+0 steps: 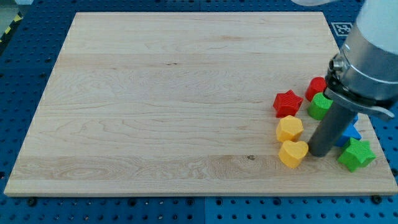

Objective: Nudge the blue triangle

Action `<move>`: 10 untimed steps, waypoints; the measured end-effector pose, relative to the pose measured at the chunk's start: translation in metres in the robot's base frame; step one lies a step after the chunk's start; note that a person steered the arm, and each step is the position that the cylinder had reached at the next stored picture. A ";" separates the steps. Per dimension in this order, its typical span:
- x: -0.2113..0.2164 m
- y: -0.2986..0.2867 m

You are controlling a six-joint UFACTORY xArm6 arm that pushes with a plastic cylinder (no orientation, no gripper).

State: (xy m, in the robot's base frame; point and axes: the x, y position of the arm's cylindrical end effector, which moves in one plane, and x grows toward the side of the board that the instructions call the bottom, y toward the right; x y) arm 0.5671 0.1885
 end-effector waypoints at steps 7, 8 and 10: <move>-0.016 0.090; -0.029 0.060; -0.031 0.087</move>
